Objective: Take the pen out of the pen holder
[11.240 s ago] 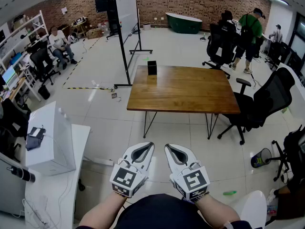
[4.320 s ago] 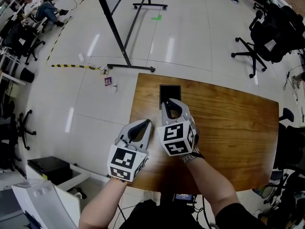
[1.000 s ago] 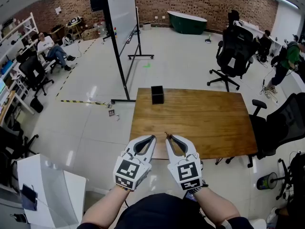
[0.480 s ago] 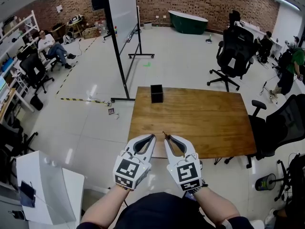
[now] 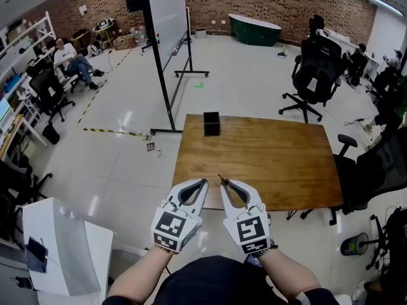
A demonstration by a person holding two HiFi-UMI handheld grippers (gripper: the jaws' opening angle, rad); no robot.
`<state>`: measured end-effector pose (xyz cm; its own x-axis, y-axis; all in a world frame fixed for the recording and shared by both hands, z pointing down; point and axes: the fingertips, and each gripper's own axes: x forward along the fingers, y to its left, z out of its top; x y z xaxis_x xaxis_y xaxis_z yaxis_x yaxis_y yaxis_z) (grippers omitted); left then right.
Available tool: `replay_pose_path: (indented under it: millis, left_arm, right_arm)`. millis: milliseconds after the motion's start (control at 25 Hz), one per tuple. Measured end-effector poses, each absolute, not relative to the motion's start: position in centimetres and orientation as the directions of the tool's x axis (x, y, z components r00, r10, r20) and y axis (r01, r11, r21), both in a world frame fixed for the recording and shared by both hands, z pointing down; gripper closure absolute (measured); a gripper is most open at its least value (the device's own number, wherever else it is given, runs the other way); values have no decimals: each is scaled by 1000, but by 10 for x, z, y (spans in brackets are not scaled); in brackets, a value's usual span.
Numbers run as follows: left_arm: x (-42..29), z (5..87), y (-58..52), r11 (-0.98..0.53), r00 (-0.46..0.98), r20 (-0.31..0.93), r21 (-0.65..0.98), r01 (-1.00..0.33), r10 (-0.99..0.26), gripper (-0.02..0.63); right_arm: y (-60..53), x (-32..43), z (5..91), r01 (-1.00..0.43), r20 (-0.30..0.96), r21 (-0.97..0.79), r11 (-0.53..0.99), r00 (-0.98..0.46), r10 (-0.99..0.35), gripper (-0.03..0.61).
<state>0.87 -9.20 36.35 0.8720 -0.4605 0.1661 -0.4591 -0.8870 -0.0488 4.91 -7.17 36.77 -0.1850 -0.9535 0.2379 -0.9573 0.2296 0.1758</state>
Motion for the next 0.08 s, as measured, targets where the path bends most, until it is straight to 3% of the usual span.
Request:
replay_pose_path:
  millis: [80]
  left_arm:
    - [8,363,-92,-886,871,166,-49,-461,-462,609]
  right_arm:
    - [-72,49,367,-957,237,176,230,-186,-954,534]
